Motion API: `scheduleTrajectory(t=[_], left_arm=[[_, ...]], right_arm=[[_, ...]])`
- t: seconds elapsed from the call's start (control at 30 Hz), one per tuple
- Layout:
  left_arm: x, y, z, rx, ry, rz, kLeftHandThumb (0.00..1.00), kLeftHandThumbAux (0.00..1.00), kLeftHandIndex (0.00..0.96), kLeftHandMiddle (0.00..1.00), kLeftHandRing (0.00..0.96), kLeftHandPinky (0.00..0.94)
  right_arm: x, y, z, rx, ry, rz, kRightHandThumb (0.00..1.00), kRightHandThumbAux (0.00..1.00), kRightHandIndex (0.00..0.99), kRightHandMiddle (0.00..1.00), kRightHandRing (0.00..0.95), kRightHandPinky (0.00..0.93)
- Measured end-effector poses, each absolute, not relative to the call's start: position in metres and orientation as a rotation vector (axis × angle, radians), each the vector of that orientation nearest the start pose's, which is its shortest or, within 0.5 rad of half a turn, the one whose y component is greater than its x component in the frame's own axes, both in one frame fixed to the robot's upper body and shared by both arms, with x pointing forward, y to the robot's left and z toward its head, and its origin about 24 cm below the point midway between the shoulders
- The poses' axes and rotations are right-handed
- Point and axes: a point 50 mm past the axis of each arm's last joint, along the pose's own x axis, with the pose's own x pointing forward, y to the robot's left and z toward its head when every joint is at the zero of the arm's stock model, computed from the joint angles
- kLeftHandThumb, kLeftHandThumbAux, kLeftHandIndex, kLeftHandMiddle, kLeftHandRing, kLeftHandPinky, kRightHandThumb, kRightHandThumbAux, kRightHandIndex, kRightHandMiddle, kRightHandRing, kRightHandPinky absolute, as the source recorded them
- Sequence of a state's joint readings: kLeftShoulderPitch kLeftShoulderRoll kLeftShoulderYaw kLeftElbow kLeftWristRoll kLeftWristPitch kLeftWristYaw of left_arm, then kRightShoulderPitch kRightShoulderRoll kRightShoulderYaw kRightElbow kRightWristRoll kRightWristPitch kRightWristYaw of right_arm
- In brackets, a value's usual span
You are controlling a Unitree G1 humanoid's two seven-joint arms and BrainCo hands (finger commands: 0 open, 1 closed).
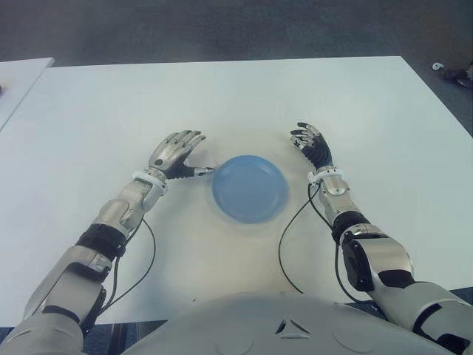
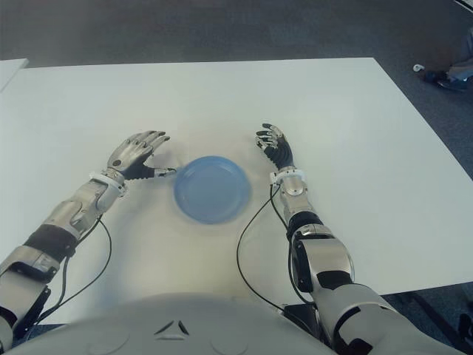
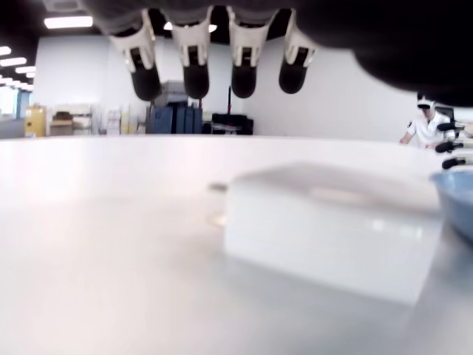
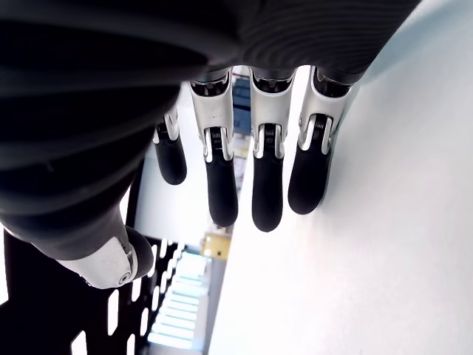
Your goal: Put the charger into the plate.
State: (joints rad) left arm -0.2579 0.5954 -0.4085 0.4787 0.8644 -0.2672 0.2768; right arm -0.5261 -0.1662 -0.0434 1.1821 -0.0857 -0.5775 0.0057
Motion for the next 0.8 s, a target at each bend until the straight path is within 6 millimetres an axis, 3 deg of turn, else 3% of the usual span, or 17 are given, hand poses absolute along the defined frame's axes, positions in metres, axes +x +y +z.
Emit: scheduleTrajectory(t=[0.8], left_arm=[[0.276, 0.213, -0.009, 1.472, -0.089, -0.405, 0.261, 0.153, 0.000, 0.000, 0.000, 0.000]], right_arm=[[0.315, -0.179, -0.012, -0.232, 0.088, 0.068, 0.000, 0.655, 0.175, 0.333, 0.333, 0.315]])
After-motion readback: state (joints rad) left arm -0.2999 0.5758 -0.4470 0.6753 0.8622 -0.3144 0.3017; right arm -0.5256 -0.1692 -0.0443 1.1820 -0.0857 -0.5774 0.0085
